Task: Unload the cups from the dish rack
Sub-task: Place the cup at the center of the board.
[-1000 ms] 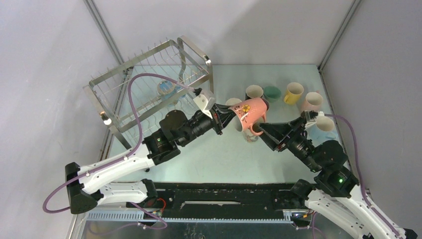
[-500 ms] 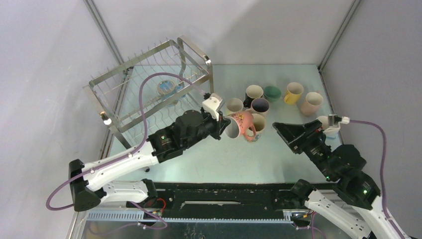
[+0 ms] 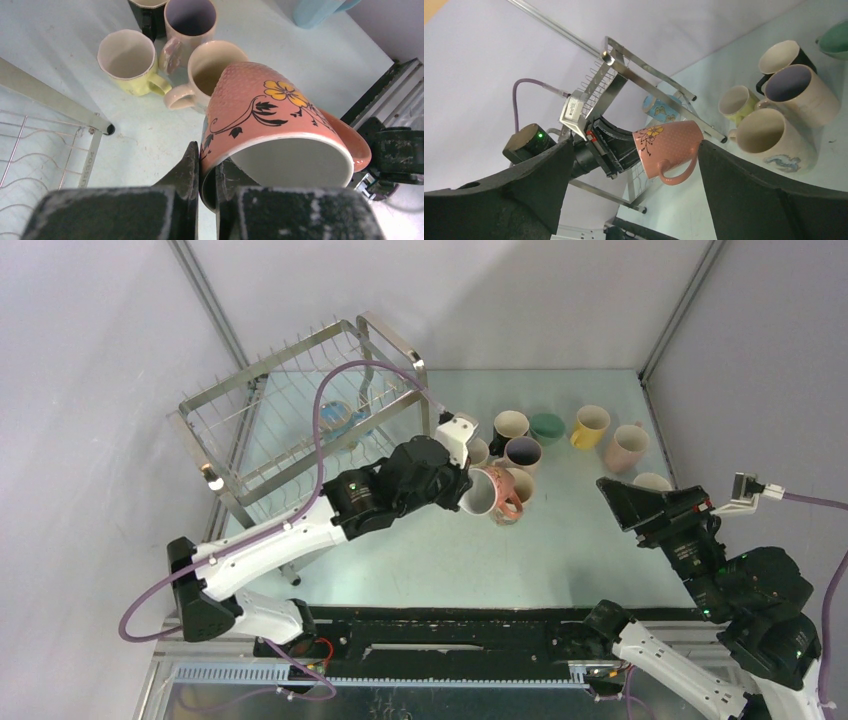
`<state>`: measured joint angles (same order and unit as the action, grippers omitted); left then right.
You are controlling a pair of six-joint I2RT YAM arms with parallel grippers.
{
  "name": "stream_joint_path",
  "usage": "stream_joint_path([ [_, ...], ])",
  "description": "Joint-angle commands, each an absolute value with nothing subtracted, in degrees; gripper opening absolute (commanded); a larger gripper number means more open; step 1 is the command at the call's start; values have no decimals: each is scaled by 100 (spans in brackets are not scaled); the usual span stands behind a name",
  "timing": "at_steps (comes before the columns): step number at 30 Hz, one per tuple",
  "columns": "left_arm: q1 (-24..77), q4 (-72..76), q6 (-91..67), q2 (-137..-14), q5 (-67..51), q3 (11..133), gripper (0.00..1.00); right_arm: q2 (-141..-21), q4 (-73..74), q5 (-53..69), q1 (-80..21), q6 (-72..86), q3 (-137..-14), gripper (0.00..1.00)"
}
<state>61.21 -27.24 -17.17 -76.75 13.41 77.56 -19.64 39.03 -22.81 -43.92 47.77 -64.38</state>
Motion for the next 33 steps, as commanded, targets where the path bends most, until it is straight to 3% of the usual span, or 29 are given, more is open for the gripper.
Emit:
stream_joint_path([
  [1,6144,-2979,-1886,-7646,1368,8273,0,-2077,4175,-2454,-4421,4470,-6525,100],
  [33,5843,-3450,-1521,-10000,789,7935,0,-2471,4532,-1972,-4416,4402,-6106,100],
])
